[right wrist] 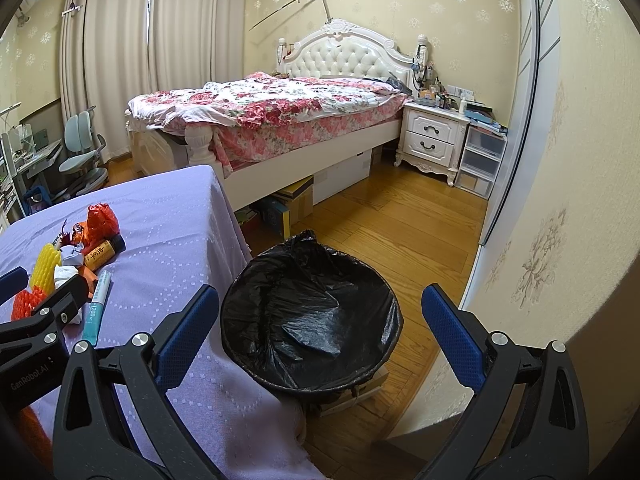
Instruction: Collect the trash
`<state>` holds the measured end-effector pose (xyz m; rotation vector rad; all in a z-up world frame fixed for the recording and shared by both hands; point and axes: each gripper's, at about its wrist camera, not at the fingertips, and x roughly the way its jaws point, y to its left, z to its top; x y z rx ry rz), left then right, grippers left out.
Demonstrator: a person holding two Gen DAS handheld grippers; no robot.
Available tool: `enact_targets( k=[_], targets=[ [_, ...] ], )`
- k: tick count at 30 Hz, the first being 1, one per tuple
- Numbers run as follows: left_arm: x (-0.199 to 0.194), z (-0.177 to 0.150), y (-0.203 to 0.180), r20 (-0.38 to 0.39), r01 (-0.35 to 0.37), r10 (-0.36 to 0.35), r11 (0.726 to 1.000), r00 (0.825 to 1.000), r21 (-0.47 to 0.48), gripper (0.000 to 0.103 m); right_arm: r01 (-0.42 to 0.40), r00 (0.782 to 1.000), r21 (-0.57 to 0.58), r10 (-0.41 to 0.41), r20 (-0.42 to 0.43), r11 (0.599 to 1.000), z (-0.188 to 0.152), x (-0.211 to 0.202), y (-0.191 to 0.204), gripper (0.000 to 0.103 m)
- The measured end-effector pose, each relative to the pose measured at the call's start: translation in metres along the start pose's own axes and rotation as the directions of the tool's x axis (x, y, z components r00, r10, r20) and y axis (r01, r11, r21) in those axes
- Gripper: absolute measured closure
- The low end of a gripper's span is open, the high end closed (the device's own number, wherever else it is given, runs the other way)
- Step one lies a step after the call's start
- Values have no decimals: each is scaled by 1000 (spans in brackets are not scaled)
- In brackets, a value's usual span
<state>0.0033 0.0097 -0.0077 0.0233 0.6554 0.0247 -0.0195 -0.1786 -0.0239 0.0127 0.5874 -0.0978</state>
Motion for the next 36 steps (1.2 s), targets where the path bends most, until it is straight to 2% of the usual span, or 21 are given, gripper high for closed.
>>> enact_targets(
  k=[36],
  targets=[
    [4, -3, 2, -9, 1, -1, 1000, 1000, -1, 6, 0, 1000, -1, 0, -1, 1000, -1, 0, 0, 4]
  ],
)
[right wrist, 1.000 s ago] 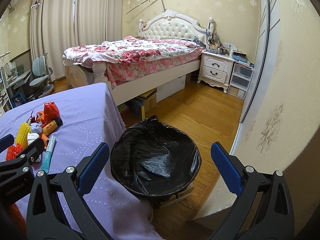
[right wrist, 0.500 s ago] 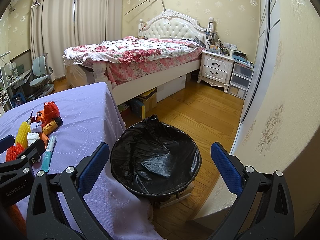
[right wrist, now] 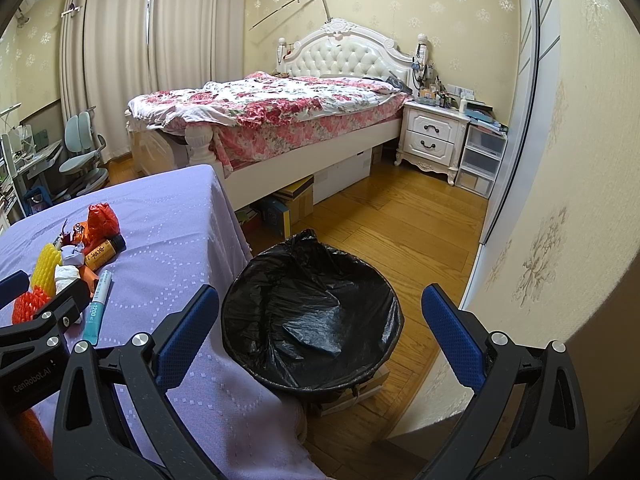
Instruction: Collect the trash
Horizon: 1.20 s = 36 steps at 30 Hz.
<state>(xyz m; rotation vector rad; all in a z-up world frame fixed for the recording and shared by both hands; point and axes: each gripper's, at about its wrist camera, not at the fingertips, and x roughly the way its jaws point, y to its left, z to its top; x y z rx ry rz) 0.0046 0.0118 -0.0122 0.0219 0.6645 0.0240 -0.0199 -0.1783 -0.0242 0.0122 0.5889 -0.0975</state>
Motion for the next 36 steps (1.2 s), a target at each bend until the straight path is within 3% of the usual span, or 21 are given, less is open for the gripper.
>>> enact_targets(
  k=[27, 36],
  targets=[
    [0, -5, 1, -10, -2, 2, 1000, 1000, 5, 8, -15, 1000, 1, 15, -10, 1000, -1, 1, 2, 4],
    [-6, -18, 41, -38, -47, 45, 998, 998, -49, 17, -66, 998, -30, 65, -27, 997, 0, 4, 28, 5]
  ],
)
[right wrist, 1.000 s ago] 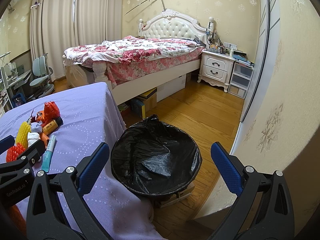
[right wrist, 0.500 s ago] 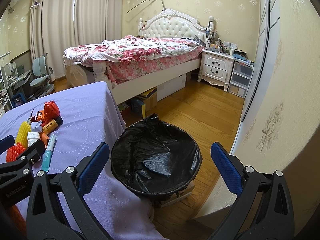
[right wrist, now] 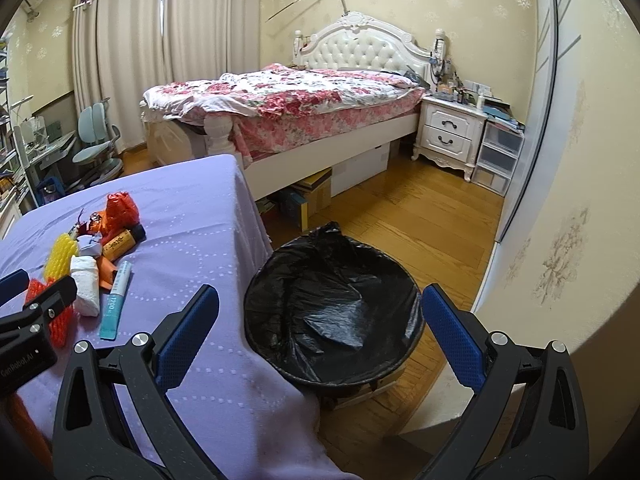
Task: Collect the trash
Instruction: 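Grasp the orange foam net with the left gripper while the right gripper approaches the white tissue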
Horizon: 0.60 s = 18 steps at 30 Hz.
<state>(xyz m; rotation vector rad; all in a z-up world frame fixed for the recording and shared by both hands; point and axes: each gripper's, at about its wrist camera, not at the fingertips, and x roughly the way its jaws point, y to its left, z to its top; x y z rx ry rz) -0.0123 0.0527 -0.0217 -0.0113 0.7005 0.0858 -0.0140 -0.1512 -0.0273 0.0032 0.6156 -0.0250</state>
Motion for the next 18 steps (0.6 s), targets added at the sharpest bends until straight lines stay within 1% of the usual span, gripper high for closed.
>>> enact_targets(
  k=[2, 4, 7, 10, 14, 18],
  targets=[
    [-3, -4, 12, -2, -22, 22, 1000, 1000, -18, 18, -24, 1000, -7, 24, -8, 1000, 2, 0, 7, 10],
    [-4, -5, 28, -11, -40, 39, 998, 999, -42, 19, -47, 999, -11, 47, -23, 999, 2, 2, 14, 22],
    [-7, -12, 47, -22, -68, 67, 996, 998, -66, 19, -83, 996, -18, 82, -45, 996, 1, 5, 25, 24],
    [-8, -14, 61, -38, -85, 82, 993, 996, -83, 19, -108, 993, -49, 105, -56, 993, -1, 6, 40, 26],
    [-5, -18, 74, -66, -79, 73, 992, 995, -94, 19, -131, 990, -84, 126, -67, 988, -2, 8, 55, 27],
    [2, -19, 74, -85, -68, 61, 994, 995, -83, 19, -145, 988, -97, 138, -75, 985, -2, 10, 64, 27]
  ],
)
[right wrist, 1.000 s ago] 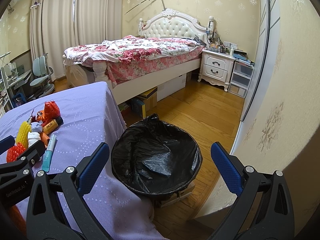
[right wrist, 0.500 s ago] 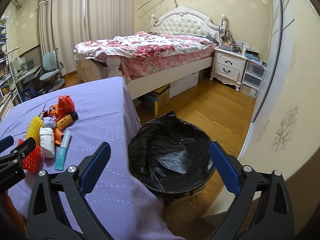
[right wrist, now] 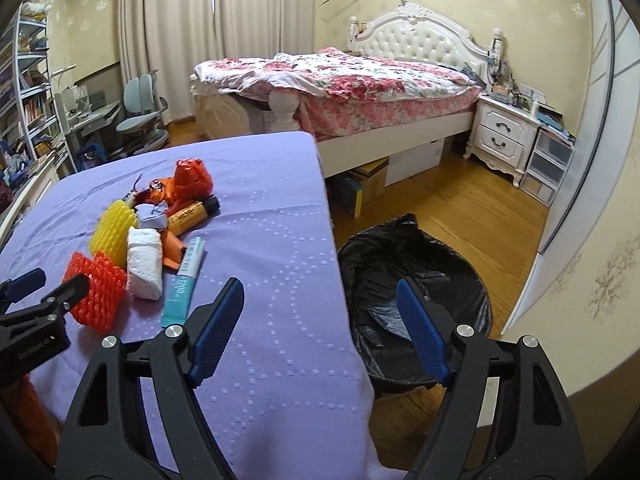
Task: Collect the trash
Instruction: 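Grasp the orange foam net with the left gripper while the right gripper approaches the white tissue, then grasp the white tissue with the right gripper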
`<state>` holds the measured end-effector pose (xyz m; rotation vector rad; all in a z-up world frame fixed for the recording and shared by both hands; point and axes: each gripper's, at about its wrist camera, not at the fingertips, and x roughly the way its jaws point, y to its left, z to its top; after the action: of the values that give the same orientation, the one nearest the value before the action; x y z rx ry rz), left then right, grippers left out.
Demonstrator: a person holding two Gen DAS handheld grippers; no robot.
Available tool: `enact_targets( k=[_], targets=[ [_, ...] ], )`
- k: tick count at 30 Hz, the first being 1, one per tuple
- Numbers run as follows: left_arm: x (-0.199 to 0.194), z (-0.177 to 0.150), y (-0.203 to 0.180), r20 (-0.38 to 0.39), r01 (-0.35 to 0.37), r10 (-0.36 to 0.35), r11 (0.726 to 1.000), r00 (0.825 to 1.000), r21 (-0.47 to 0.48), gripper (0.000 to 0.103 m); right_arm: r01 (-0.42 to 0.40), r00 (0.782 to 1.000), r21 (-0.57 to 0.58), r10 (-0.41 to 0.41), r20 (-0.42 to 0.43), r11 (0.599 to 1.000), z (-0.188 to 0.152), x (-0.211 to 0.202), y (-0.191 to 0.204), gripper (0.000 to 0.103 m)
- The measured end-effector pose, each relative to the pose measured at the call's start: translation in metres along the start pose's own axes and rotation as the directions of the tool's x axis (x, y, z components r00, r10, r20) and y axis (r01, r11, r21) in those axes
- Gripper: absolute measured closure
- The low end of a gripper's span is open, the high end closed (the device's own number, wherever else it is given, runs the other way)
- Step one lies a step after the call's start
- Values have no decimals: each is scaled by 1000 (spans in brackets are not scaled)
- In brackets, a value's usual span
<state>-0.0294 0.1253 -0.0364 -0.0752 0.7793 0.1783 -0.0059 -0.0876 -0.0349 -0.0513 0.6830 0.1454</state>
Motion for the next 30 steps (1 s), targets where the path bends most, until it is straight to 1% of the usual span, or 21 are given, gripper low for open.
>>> enact_targets(
  k=[4, 5, 6, 9, 12, 16, 21, 23, 25, 27, 30],
  targets=[
    [10, -1, 1, -25, 16, -16, 1000, 1000, 4, 19, -14, 1000, -14, 14, -11, 1000, 1, 3, 7, 27],
    [11, -2, 3, -28, 22, -22, 1000, 999, 4, 26, -16, 1000, -18, 16, -15, 1000, 3, 5, 9, 27],
    [13, -3, 3, -36, 38, -38, 999, 999, 9, 37, -20, 1000, -21, 20, -17, 1000, 3, 6, 11, 27],
    [14, -5, 5, -48, 87, -86, 996, 995, 7, 47, -33, 999, -36, 32, -27, 999, 3, 11, 18, 26],
    [9, -7, 7, -44, 110, -109, 994, 993, 16, 55, -49, 998, -49, 47, -36, 998, 3, 15, 26, 26],
    [-3, -6, 11, -29, 128, -128, 992, 991, -1, 58, -73, 997, -71, 70, -46, 995, 4, 17, 37, 27],
    [-15, -3, 27, 3, 104, -104, 994, 995, -18, 59, -120, 992, -107, 115, -52, 987, 7, 16, 59, 27],
    [-18, -2, 37, 7, 91, -91, 995, 996, -32, 59, -139, 990, -125, 133, -56, 982, 8, 18, 69, 29],
    [-17, -2, 46, 5, 84, -84, 995, 996, -44, 59, -164, 986, -144, 156, -63, 976, 9, 20, 81, 34],
    [-15, -4, 57, -3, 68, -69, 996, 998, -59, 59, -192, 980, -164, 181, -77, 968, 11, 24, 93, 37],
    [-12, -7, 69, -18, 63, -65, 995, 998, -78, 59, -217, 975, -182, 202, -95, 959, 12, 29, 108, 42]
  ],
)
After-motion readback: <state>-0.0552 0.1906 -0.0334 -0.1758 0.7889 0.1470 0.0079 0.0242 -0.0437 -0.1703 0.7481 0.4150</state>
